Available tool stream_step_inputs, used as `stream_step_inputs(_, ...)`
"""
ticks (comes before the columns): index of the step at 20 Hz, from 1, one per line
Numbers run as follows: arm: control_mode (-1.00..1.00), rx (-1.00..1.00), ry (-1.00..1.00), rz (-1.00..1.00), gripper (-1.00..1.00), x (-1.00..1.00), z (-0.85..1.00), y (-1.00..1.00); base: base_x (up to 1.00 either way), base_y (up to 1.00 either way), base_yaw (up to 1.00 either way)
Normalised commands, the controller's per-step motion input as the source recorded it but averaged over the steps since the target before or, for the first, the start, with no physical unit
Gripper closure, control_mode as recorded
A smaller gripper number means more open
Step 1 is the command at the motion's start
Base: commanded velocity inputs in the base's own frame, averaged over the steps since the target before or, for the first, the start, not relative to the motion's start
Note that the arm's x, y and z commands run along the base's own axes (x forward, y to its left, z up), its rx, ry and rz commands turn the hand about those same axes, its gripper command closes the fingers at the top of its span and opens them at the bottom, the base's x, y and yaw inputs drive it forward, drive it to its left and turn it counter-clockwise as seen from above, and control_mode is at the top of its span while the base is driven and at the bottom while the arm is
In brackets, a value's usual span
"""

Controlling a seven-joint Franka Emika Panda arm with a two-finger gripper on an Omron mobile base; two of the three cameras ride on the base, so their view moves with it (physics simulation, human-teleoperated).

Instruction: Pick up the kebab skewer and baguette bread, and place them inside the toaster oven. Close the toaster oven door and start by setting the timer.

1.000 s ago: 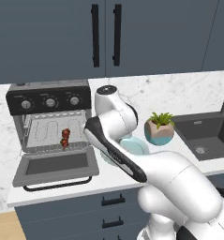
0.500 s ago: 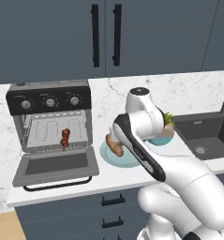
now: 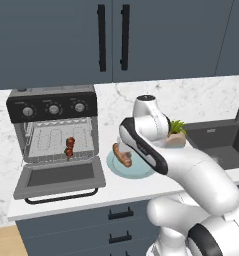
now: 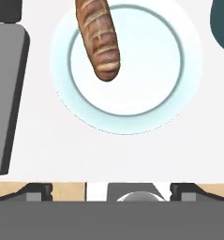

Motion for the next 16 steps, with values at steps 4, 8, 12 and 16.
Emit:
stream_step_inputs(4,-1.0,-0.03,0.01,0.0,-1.0,0.01,-0.44,0.0,0.0,0.0,0.0)
stream_step_inputs(8,-1.0,-0.02,0.0,0.0,-1.0,0.07,-0.4,0.0,0.0,0.0,0.0)
stream_step_inputs(12,-1.0,0.0,0.0,0.0,-1.0,0.19,-0.27,0.0,0.0,0.0,0.0)
stream_step_inputs(16,-1.0,0.0,0.0,0.0,-1.0,0.33,-0.13,0.0,0.0,0.0,0.0)
